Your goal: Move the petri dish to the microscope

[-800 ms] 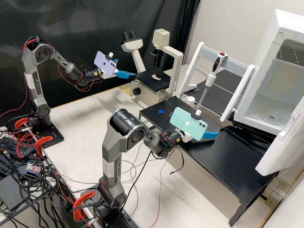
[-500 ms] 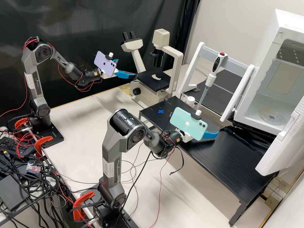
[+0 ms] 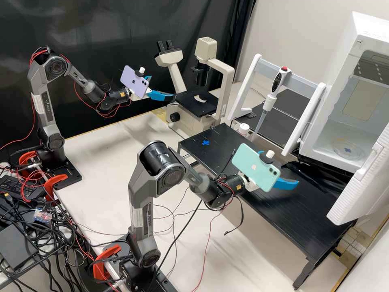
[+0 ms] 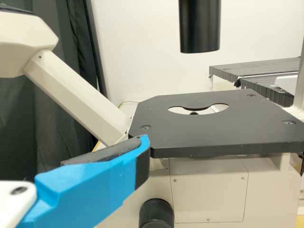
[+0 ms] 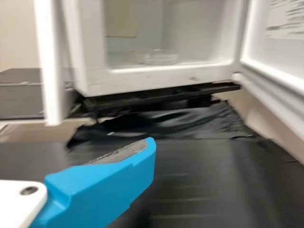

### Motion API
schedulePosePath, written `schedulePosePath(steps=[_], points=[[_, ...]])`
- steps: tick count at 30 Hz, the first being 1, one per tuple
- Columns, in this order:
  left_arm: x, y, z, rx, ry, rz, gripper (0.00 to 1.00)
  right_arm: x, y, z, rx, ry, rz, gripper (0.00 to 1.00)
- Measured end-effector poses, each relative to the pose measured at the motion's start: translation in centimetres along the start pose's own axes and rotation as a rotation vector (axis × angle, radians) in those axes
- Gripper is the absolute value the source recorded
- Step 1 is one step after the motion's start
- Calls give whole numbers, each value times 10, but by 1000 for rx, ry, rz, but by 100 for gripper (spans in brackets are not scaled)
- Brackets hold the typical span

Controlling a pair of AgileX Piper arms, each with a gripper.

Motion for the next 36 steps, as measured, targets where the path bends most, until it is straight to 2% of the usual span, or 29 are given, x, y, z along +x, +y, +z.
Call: schedulePosePath(steps=[5, 10, 15, 17, 23, 27, 31, 35, 36], points=[[0, 0, 0, 0, 0, 0, 100, 23, 23, -1, 8, -9, 68, 100], [0, 0, 0, 0, 0, 0, 100, 51, 44, -2, 16, -50, 118, 100], [0, 0, 0, 0, 0, 0, 100, 78, 62, -3, 2, -91, 156, 100], [0, 0, 0, 0, 0, 0, 100, 89, 69, -5, 11, -109, 172, 100], [0, 0, 0, 0, 0, 0, 100, 119, 87, -16, 15, -110, 211, 100], [0, 0, 0, 0, 0, 0, 100, 140, 92, -20, 25, -106, 204, 100], [0, 0, 0, 0, 0, 0, 100, 166, 87, -23, 42, -87, 157, 100], [0, 0, 0, 0, 0, 0, 100, 186, 78, -26, 18, -64, 85, 100], [0, 0, 0, 0, 0, 0, 100, 190, 77, -28, 2, -56, 68, 100]])
